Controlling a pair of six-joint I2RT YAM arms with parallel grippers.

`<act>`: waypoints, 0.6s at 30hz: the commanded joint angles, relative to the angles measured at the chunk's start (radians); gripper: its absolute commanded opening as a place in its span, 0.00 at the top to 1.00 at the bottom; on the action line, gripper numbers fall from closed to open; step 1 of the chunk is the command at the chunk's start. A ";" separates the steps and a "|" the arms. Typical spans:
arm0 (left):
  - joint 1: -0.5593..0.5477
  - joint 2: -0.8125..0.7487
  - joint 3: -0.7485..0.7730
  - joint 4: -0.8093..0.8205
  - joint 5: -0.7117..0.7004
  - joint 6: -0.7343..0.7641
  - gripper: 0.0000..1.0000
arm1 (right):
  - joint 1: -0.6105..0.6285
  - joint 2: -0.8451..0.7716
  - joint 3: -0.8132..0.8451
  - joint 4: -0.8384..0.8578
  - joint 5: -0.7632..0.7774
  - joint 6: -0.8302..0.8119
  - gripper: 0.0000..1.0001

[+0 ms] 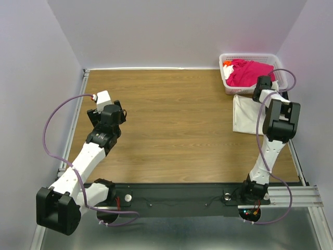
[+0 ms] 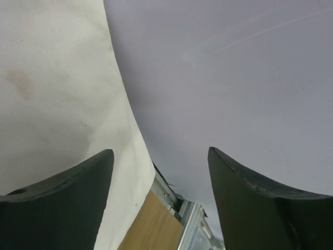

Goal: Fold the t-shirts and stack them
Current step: Neatly place the folded tshirt to the corner

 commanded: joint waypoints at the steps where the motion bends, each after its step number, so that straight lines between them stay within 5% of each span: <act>1: -0.005 -0.021 -0.001 0.025 -0.013 -0.010 0.08 | 0.007 -0.121 0.016 0.077 0.051 0.054 0.17; 9: -0.016 -0.057 0.034 -0.018 0.018 -0.045 0.07 | 0.007 -0.576 -0.093 0.018 -0.149 0.259 0.00; 14: -0.056 -0.080 0.100 -0.137 0.004 -0.082 0.06 | 0.007 -0.915 -0.256 -0.002 -0.424 0.379 0.00; 18: -0.084 -0.113 0.192 -0.270 0.016 -0.114 0.05 | 0.007 -1.158 -0.361 -0.031 -0.503 0.408 0.00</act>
